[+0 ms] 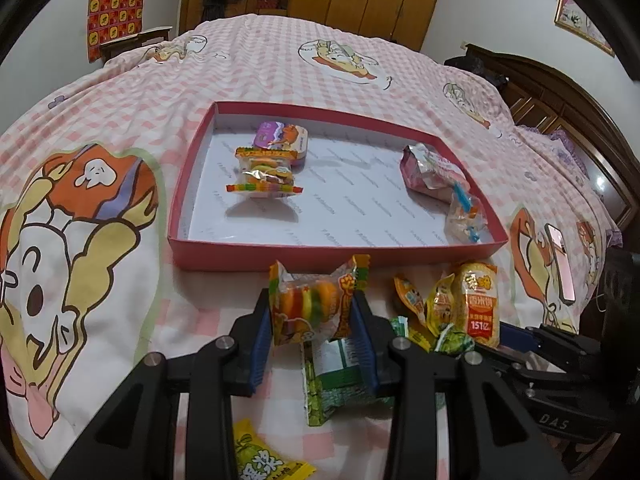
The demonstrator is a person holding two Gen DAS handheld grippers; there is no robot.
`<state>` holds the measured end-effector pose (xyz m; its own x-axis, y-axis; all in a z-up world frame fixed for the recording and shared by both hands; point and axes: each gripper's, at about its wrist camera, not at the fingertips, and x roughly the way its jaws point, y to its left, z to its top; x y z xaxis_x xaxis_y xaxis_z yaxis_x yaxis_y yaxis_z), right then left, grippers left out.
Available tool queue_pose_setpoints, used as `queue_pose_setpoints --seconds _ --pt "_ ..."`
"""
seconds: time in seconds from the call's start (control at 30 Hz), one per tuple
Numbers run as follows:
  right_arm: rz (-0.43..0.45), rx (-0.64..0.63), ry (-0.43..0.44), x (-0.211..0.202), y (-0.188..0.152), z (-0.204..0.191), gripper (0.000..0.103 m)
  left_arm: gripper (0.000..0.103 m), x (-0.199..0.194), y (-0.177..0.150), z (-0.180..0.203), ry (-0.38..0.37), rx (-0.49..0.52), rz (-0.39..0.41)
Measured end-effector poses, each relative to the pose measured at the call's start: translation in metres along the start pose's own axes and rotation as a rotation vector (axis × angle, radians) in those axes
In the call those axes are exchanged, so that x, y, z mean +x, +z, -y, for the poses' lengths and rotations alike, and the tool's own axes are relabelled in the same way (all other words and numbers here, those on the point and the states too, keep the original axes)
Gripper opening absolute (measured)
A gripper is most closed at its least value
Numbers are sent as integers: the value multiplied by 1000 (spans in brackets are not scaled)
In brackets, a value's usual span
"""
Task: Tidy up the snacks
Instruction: 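Grasp the rainbow gummy packet with left tool while right tool nears the corn bag, then carry the gummy packet into the box with left tool while right tool carries the corn bag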
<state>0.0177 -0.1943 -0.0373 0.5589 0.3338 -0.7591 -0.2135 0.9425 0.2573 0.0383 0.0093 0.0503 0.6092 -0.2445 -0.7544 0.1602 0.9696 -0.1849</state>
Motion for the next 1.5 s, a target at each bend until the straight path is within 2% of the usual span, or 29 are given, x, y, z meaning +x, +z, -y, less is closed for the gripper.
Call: queue_pose_setpoints --seconds 0.13,0.5,0.57,0.73,1.0,1.23,1.5 --pt "4 3 -6 1 2 -3 50 38 -1 0 -1 -1 -2 2" --pt "40 100 63 1 6 10 50 38 -2 0 -3 -1 -3 2" --pt "46 116 66 2 6 12 44 38 -1 0 -2 -2 -3 3" --pt "59 144 90 -2 3 17 38 38 -3 0 -4 -2 -4 5" --pt "110 109 79 -21 2 17 37 38 -16 9 -1 0 8 27" --pt "111 90 95 -26 6 14 37 38 -20 26 0 20 24 51" --pt "118 61 94 -32 16 10 36 38 -10 48 -5 54 20 42"
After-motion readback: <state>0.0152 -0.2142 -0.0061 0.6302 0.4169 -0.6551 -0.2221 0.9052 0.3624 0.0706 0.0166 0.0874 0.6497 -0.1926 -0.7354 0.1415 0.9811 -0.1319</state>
